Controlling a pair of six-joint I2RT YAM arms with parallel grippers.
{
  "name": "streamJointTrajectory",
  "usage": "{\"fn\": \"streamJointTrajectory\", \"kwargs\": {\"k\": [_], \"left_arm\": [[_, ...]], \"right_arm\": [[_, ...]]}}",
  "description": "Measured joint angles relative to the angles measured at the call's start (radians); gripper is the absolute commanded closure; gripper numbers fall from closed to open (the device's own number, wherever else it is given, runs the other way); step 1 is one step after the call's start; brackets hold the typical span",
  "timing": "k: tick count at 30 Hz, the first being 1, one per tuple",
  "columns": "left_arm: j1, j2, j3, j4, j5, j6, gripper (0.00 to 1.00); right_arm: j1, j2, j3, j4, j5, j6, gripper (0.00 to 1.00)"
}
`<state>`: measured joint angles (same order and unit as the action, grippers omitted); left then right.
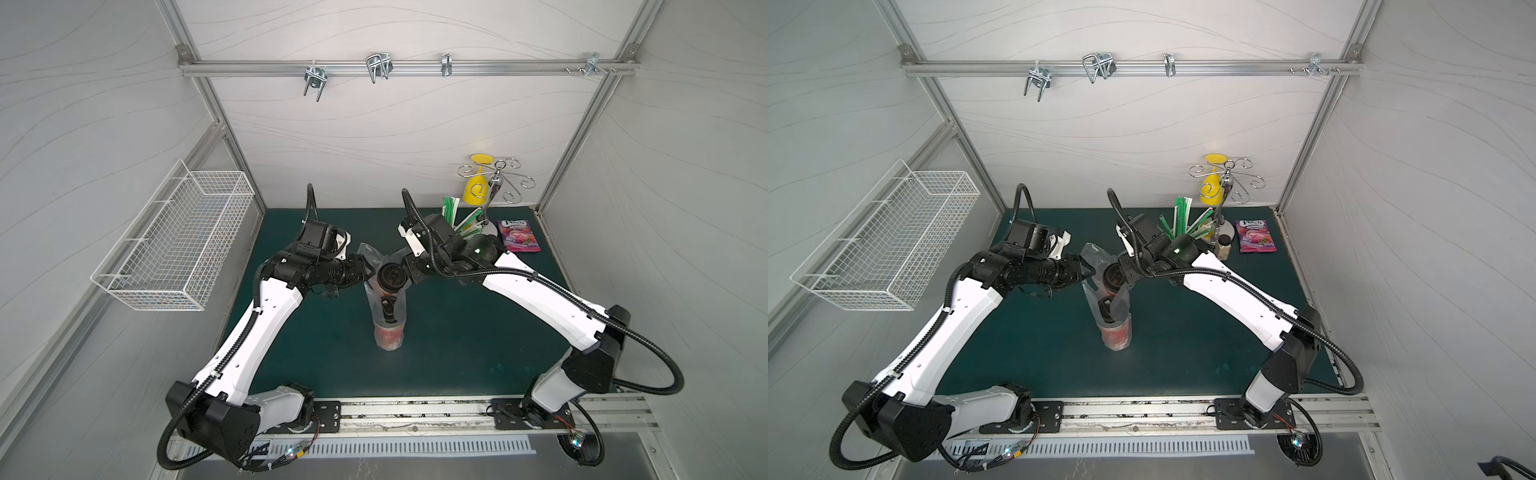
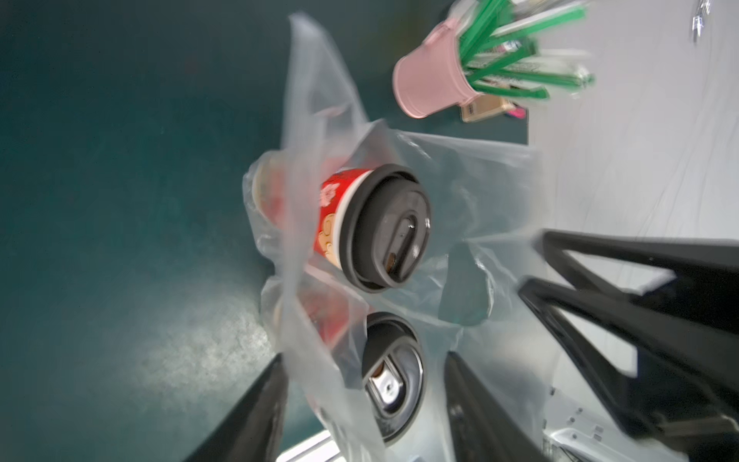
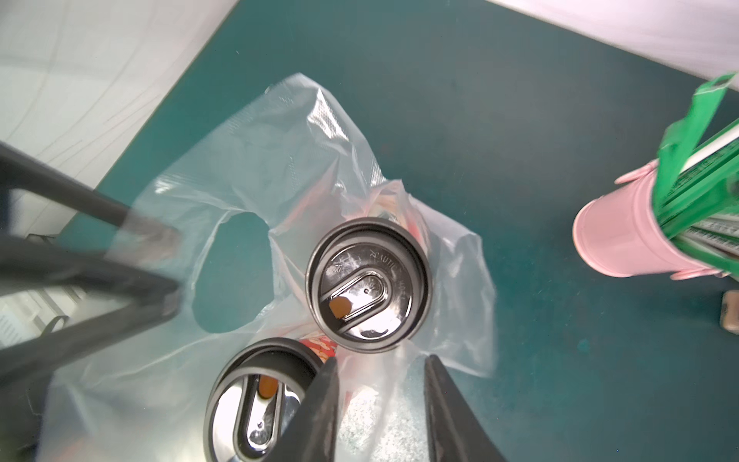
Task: Pack milk tea into plastic carrier bags
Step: Adjust the plastic carrier bag at the center of the board, then pick up the straw from the container.
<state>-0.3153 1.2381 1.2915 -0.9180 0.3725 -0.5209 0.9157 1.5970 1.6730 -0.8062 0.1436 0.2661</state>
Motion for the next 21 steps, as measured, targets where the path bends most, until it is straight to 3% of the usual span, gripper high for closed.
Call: {"fn": "streamJointTrajectory", "kwargs": {"k": [7,14,21], "left_arm": [[0.000,0.016,0.000,-0.010,-0.026,0.013,1.00],[0.000,0.017,0.000,-0.009,-0.042,0.013,1.00],[0.009,0.025,0.000,-0.009,-0.044,0.013,1.00]], "right_arm": [[-0.042,-0.092,-0.030,0.037,-0.008,-0.070,0.51],[-0.247,-0.225,-0.161,0.145,-0.058,-0.216,0.40],[-0.401,-0.190,-0.243,0.198,-0.194,-0.350,0.36]]}}
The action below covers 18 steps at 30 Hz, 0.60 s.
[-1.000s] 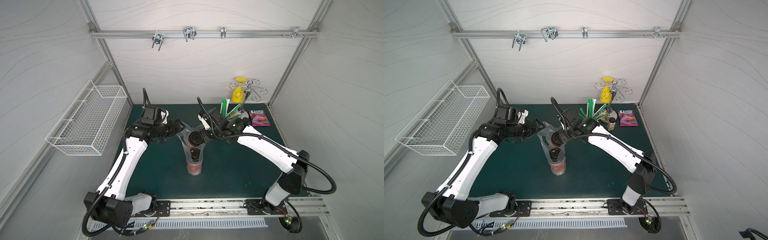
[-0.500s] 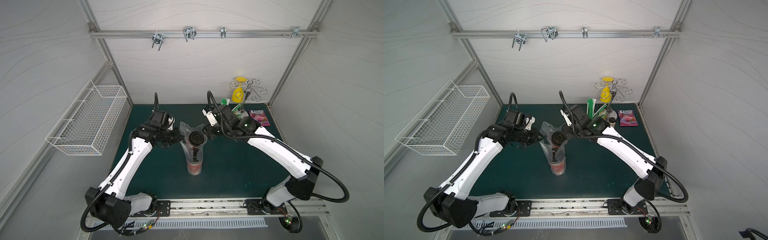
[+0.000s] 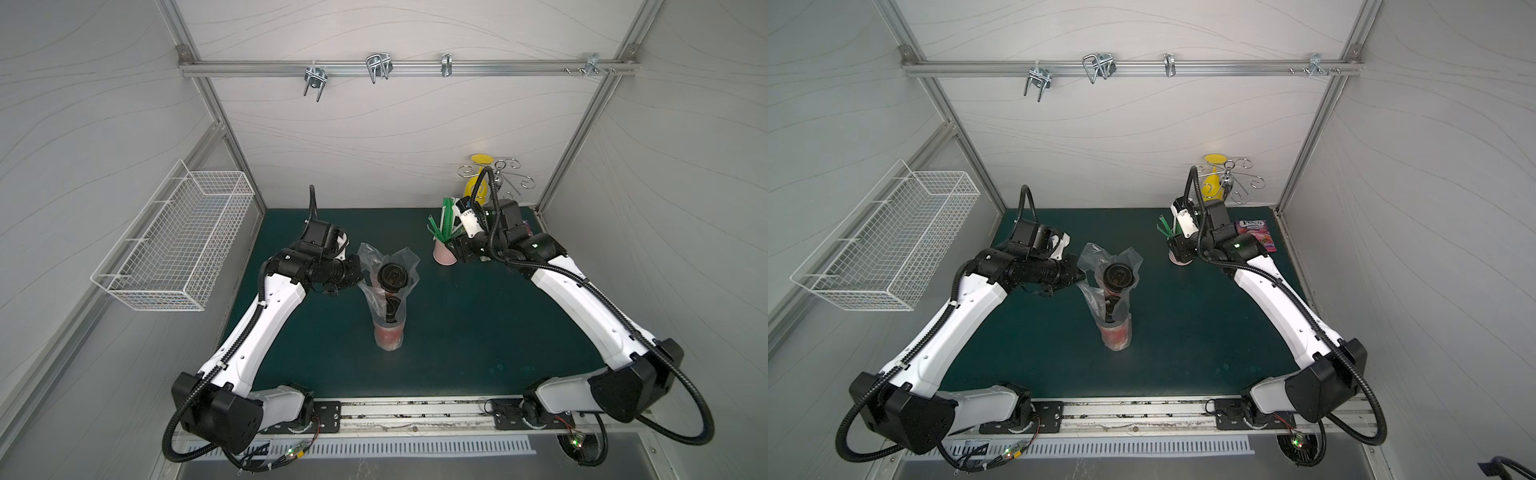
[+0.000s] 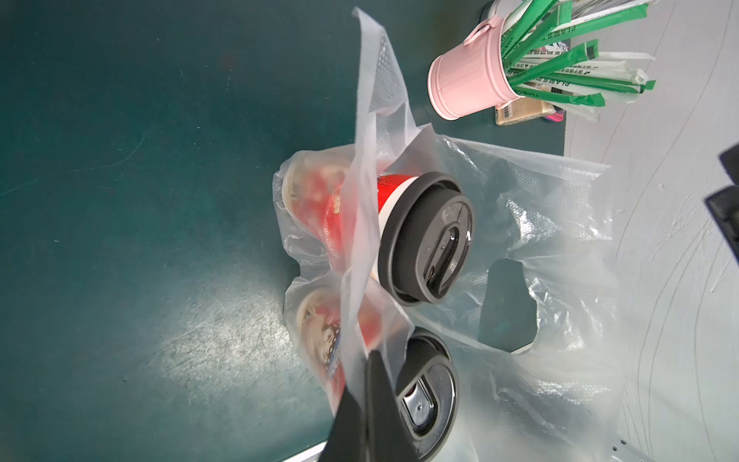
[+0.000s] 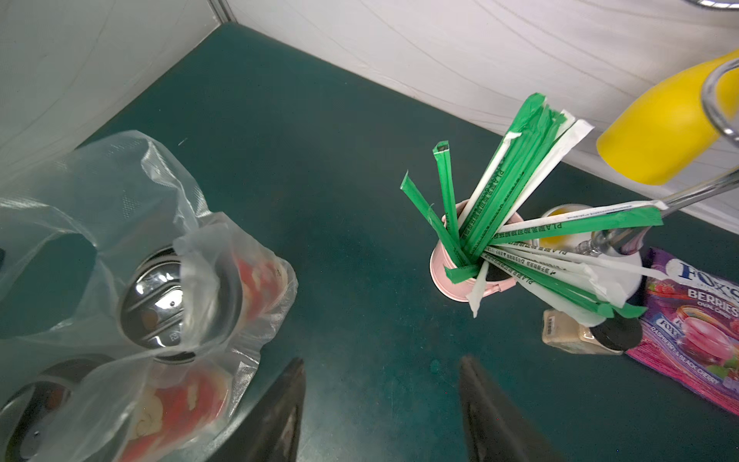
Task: Pack milk tea into plastic carrier bags
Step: Pick up the straw from the container.
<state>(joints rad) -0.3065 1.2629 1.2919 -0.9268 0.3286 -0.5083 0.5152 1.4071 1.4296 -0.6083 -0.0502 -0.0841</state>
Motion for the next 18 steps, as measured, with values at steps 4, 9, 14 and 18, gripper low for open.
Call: {"fn": "streamJointTrajectory", "kwargs": {"k": [4,9,14,18], "left_arm": [[0.003,0.000,0.000,0.000,0.001,0.000,1.00],[0.005,0.000,0.000,0.000,0.002,0.000,1.00],[0.006,0.000,0.000,0.000,0.003,0.000,1.00],[0.008,0.000,0.000,0.001,0.005,0.000,1.00]], "right_arm": [[-0.016,0.098,0.056,0.006,-0.020,-0.065,0.37],[-0.028,0.231,0.140,0.006,-0.018,-0.111,0.39],[-0.031,0.301,0.172,0.003,0.007,-0.140,0.46],[-0.031,0.345,0.207,0.002,0.051,-0.154,0.52]]}}
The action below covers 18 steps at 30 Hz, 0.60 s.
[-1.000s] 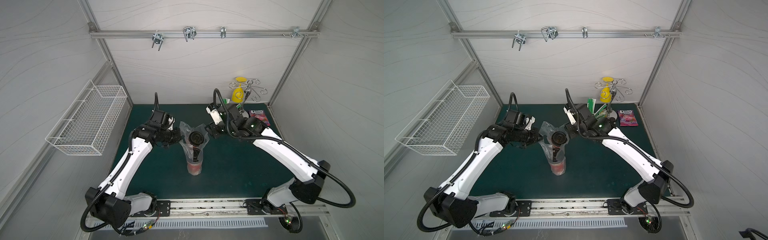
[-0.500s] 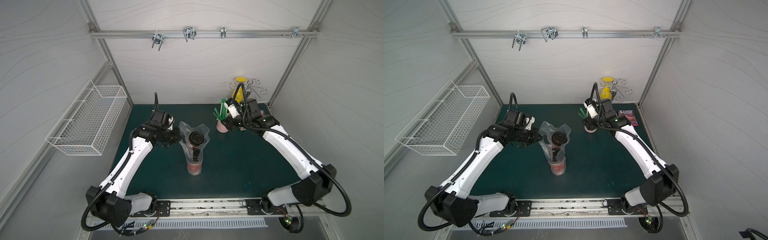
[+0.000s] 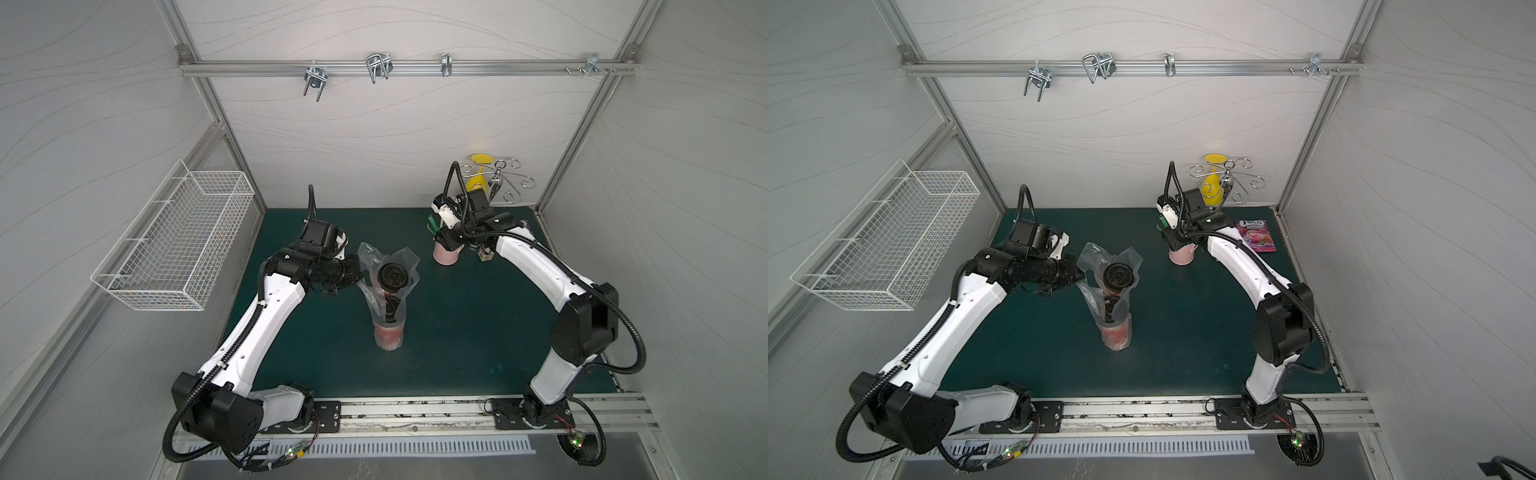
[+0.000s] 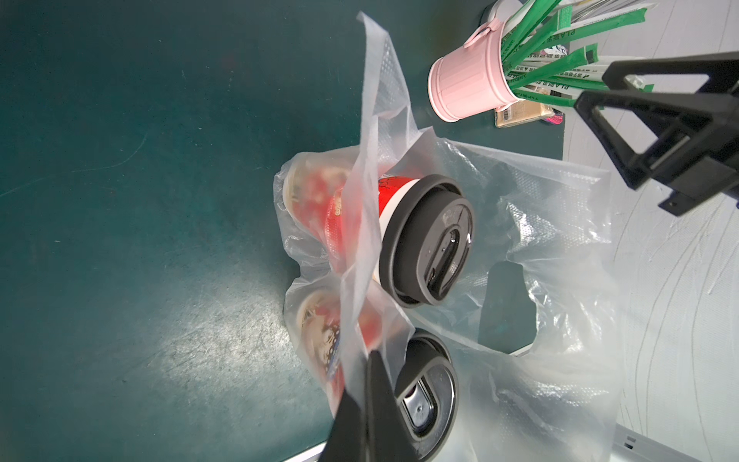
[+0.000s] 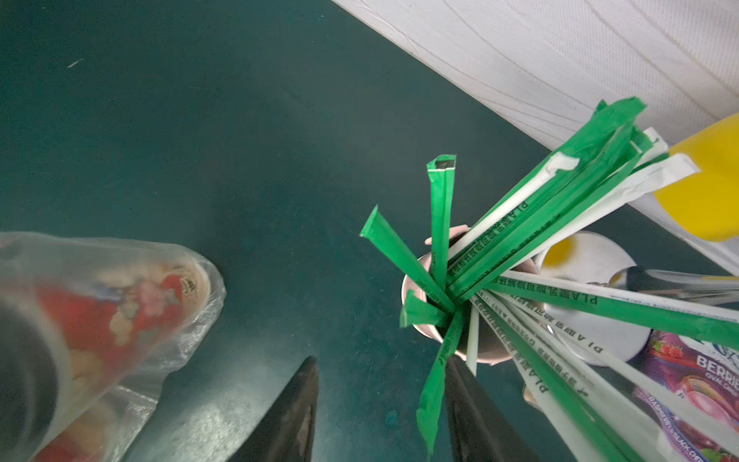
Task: Pack milk tea into plastic carrier bags
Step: Pick up the straw from the container.
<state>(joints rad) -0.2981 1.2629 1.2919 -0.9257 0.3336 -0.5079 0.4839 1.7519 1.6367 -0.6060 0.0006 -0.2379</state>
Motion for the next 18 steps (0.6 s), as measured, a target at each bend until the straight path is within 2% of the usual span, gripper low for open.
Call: {"fn": "streamJointTrajectory", "kwargs": {"k": [4,10,15,18], "left_arm": [[0.006,0.000,0.000,0.000,0.001,0.000,1.00],[0.011,0.000,0.000,0.001,0.007,0.000,1.00],[0.016,0.000,0.000,0.003,0.017,0.000,1.00],[0.018,0.000,0.000,0.004,0.019,0.000,1.00]], "right_arm": [[0.000,0.036,0.026,0.003,0.043,-0.003,0.57],[0.000,0.071,0.034,0.018,0.056,-0.006,0.70],[0.000,0.078,0.034,0.038,0.058,-0.006,0.84],[0.000,0.078,0.034,0.057,0.057,0.001,0.87]]}}
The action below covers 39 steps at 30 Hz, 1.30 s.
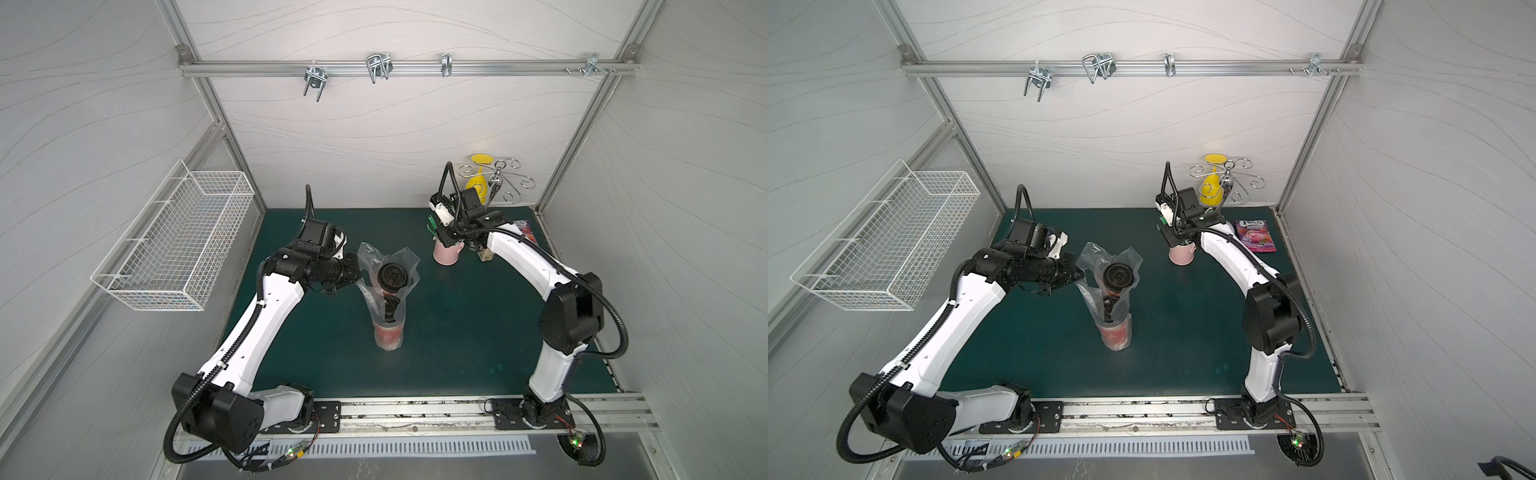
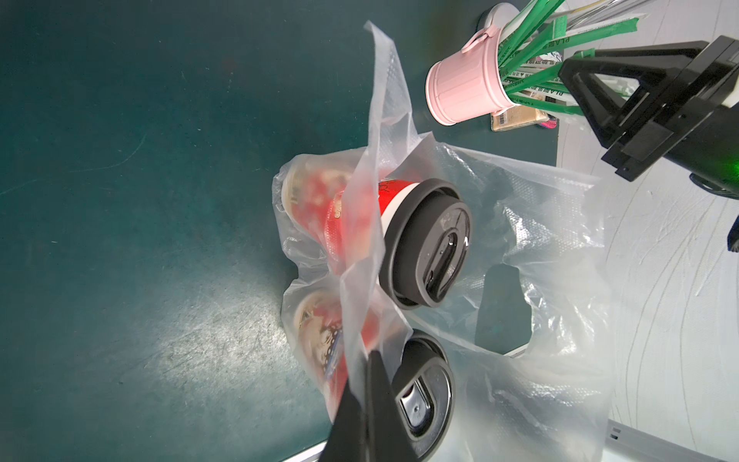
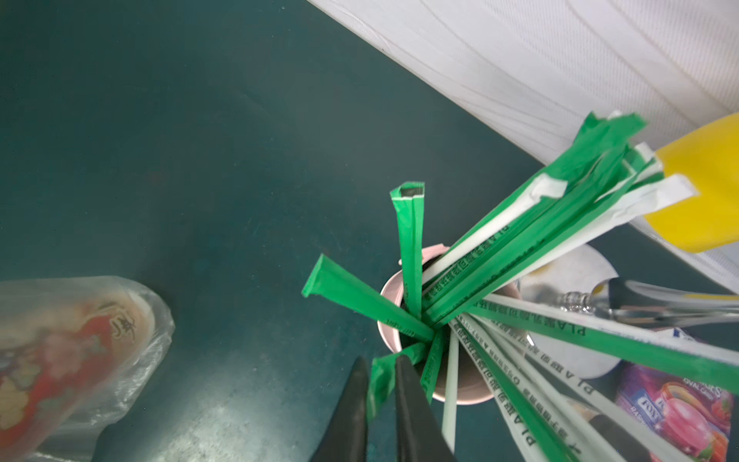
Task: Pack milk tea into plastic carrier bags
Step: Pick up the straw from the container, then place the straw in the plastic carrier bag.
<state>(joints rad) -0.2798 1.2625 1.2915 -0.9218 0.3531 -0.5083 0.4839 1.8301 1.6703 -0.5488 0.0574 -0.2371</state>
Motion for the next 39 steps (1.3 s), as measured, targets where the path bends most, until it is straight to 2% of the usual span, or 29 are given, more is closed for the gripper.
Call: {"fn": "streamJointTrajectory", "kwargs": {"k": [7,12,23,28,32,35,39], "left_arm": [[0.006,0.000,-0.021,0.007,0.003,-0.001,1.00],[0.007,0.000,-0.026,0.007,0.003,-0.002,1.00],[0.023,-0.001,-0.026,0.008,0.011,-0.003,1.00],[0.027,-0.004,-0.026,0.008,0.022,-0.003,1.00],[0.029,-0.005,-0.026,0.008,0.025,-0.003,1.00],[0.029,-0.005,-0.026,0.009,0.026,-0.003,1.00],[0.030,-0.005,-0.026,0.014,0.026,-0.003,1.00]], "right_arm": [[0.000,0.000,0.001,0.018,-0.006,0.002,0.98],[0.000,-0.015,0.000,0.018,-0.006,0.003,1.00],[0.000,-0.249,-0.011,0.035,-0.058,0.040,1.00],[0.023,-0.333,-0.042,0.034,-0.098,0.106,1.00],[0.100,-0.496,-0.119,0.071,-0.110,0.161,1.00],[0.204,-0.615,-0.151,0.140,-0.121,0.192,1.00],[0.341,-0.681,-0.192,0.243,-0.141,0.224,1.00]]}}
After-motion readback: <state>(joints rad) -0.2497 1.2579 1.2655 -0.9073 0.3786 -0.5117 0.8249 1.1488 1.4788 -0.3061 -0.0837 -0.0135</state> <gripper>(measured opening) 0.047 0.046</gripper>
